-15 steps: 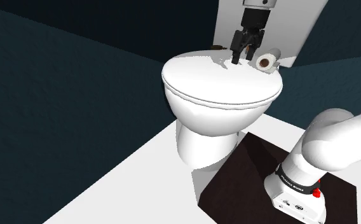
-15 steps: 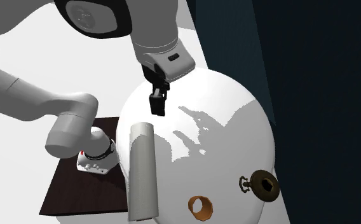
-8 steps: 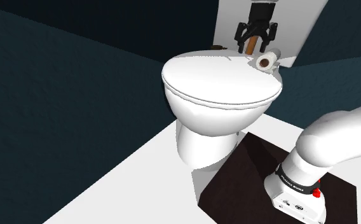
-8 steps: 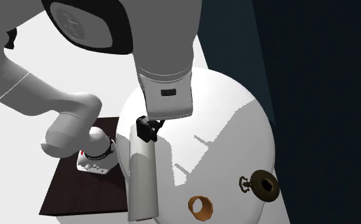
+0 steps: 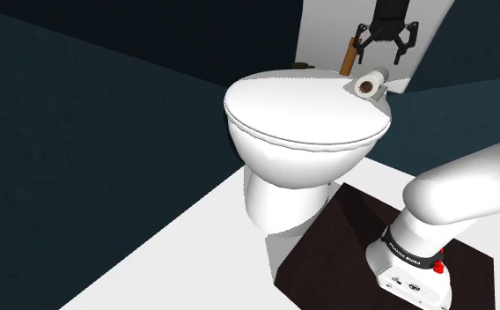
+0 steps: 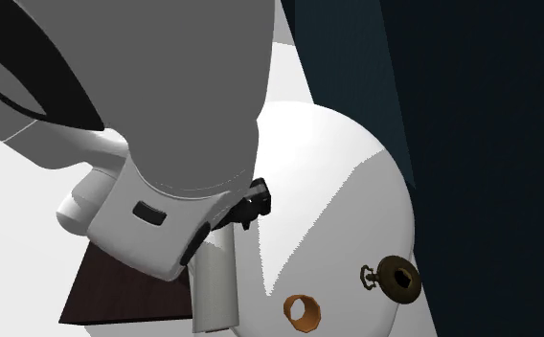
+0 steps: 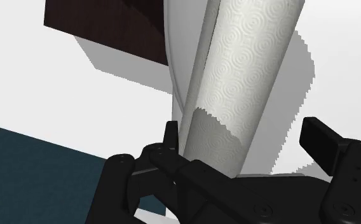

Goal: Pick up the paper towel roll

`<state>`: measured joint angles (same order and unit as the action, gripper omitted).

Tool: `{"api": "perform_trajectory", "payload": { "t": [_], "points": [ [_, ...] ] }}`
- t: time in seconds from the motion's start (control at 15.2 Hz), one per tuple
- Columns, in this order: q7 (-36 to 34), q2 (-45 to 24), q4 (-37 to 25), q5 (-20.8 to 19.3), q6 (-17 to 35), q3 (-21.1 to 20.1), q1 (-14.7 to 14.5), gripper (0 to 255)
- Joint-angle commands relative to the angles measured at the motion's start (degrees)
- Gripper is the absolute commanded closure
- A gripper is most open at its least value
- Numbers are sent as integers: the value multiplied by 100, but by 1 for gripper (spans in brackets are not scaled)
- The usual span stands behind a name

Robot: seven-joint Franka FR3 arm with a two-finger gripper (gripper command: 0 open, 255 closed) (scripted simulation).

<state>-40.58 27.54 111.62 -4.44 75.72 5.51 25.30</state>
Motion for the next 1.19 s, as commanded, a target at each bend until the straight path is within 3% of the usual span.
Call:
{"api": "perform_trajectory", "payload": {
  "t": [0.0, 0.53, 0.59, 1.12],
  "points": [
    [-197, -27, 22, -20, 11, 12, 81, 0],
    [-226, 131, 672, -34, 502, 25, 89, 0],
    [-227, 125, 670, -33, 506, 24, 88, 255],
    [-226, 122, 667, -33, 507, 25, 88, 255]
  ]
}}
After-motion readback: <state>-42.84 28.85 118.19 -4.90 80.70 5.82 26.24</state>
